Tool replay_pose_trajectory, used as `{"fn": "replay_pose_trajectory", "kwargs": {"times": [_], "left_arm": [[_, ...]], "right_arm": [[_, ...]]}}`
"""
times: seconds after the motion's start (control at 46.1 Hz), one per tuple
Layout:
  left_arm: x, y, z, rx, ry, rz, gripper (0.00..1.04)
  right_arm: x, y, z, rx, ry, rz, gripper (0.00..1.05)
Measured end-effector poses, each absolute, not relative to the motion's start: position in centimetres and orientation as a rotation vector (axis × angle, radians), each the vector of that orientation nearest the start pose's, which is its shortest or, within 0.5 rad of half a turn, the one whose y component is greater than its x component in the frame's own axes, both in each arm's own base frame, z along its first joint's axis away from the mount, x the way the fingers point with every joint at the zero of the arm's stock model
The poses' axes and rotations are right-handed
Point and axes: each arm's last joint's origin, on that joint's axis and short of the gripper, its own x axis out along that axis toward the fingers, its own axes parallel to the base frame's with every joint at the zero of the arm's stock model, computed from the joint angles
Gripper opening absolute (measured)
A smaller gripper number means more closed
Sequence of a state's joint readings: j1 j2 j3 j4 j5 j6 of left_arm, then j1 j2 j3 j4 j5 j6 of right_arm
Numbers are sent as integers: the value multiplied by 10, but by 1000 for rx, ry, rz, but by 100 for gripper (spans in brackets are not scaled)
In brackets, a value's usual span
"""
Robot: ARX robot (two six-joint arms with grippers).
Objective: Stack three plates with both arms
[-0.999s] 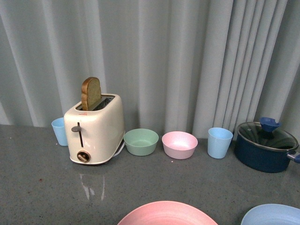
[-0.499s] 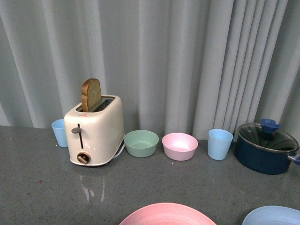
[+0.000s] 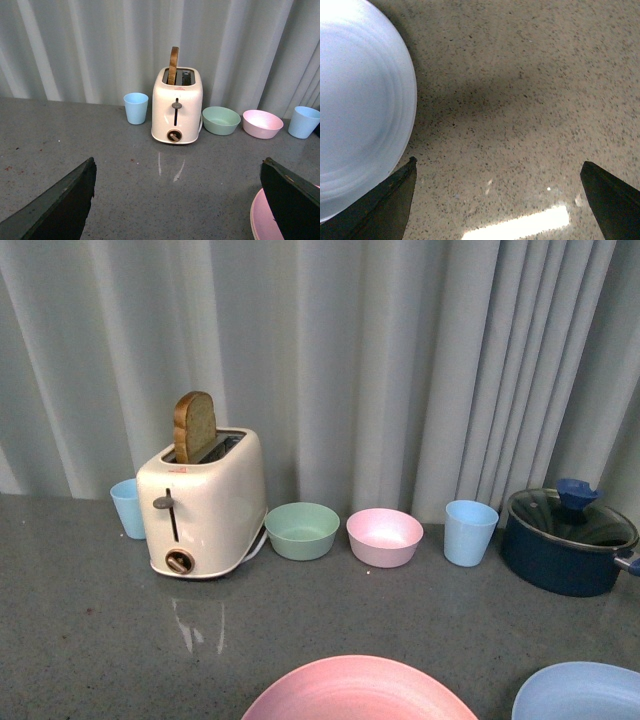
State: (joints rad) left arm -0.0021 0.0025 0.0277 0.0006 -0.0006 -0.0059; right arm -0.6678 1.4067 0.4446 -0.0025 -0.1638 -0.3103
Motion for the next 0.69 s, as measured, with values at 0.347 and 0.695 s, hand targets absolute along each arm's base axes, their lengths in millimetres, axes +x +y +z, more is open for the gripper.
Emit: {"fn": "replay_pose_trajectory", "kwargs": {"times": [0.347, 0.695], "left_arm": [[96, 0, 173, -6, -26, -2, 98], [96, 0, 173, -6, -26, -2, 98]], "right_arm": [[227, -114, 89, 96, 929, -278, 97], [252, -103, 55, 147, 952, -248, 97]]}}
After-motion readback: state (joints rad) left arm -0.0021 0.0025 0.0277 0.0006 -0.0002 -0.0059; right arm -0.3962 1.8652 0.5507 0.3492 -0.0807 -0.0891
